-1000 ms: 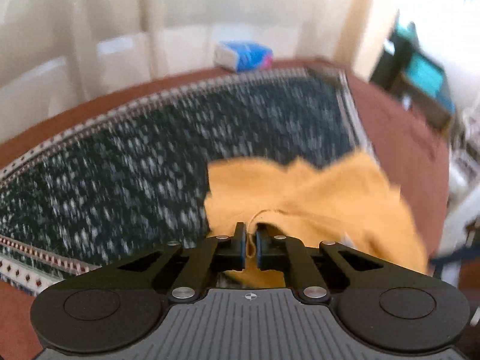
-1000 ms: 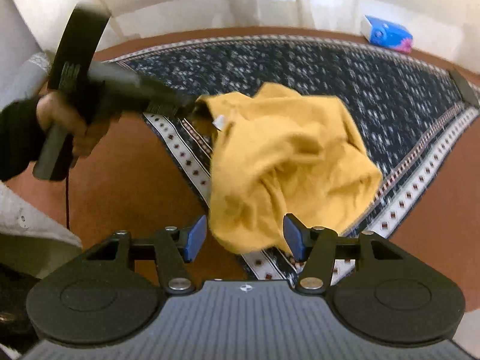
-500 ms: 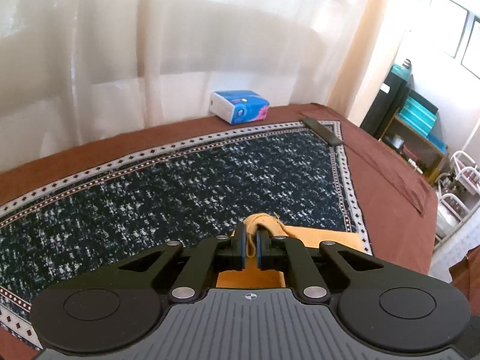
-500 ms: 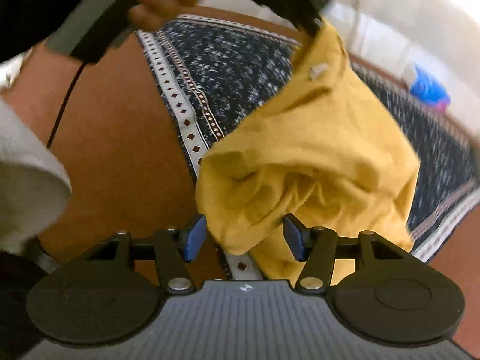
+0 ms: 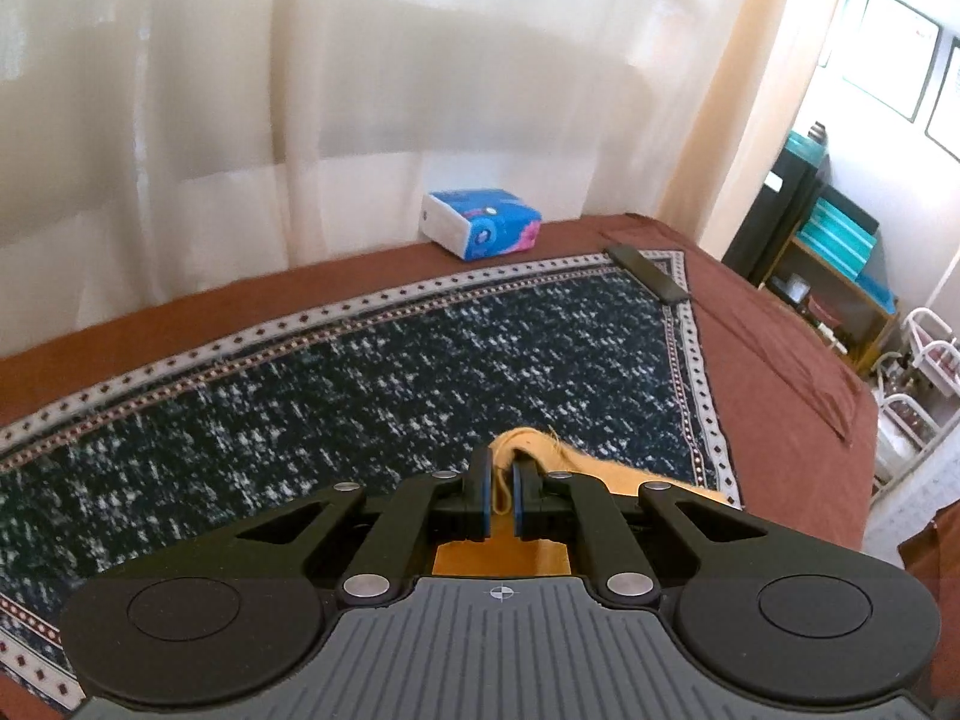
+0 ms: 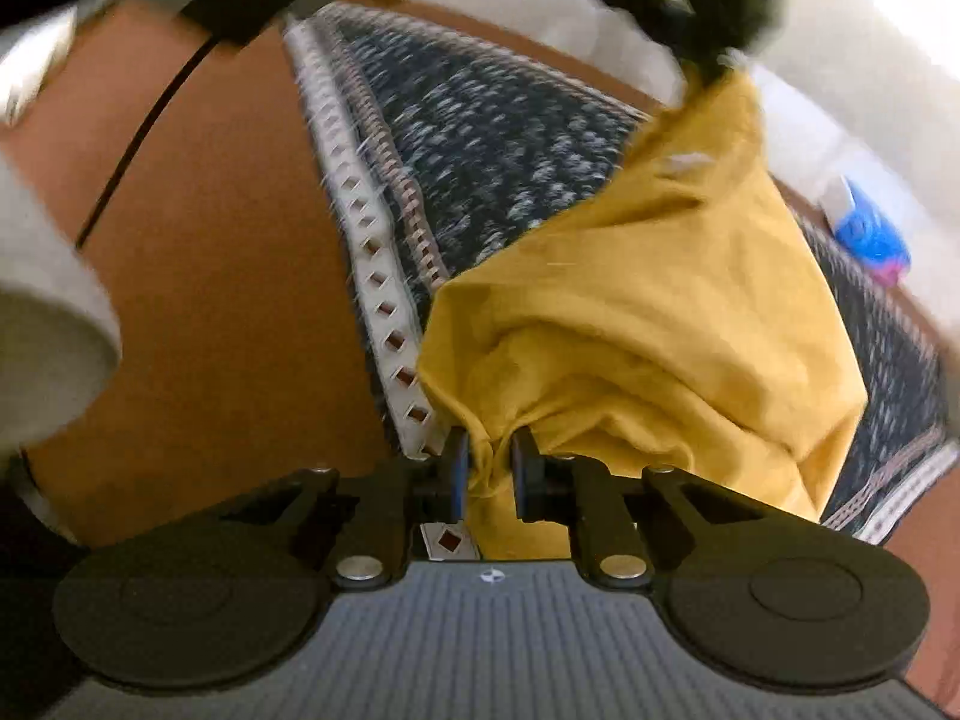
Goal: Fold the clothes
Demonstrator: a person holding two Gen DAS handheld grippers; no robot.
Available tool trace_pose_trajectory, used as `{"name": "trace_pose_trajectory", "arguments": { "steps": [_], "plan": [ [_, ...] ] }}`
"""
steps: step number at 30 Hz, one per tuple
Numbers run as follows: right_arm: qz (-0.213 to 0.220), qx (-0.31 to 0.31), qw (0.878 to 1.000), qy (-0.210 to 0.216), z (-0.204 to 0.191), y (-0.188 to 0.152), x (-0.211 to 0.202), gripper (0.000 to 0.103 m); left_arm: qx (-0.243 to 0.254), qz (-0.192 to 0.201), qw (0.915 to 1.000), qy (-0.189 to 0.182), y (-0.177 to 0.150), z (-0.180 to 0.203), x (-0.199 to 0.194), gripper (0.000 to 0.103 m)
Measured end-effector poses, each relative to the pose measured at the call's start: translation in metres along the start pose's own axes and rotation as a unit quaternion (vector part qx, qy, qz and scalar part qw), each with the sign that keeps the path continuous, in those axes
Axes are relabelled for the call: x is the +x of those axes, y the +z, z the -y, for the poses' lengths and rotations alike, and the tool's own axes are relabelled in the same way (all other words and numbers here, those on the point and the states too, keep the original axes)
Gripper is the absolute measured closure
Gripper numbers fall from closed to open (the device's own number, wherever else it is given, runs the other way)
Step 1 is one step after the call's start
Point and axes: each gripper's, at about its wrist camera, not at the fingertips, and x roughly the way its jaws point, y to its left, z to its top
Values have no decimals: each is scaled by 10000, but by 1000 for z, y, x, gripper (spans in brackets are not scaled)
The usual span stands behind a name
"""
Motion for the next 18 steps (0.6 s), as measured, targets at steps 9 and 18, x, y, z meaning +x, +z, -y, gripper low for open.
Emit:
{"name": "trace_pose_trajectory", "arguments": {
  "steps": [9,18],
  "plan": [
    [1295,2791,9465,973,137,-4,-92,90,21,252,9996,133,16,15,-11,101],
    [1040,4858,8662,531,282,-67,-43,90,3,-397,9985,369,21,55,80,100]
  ]
}}
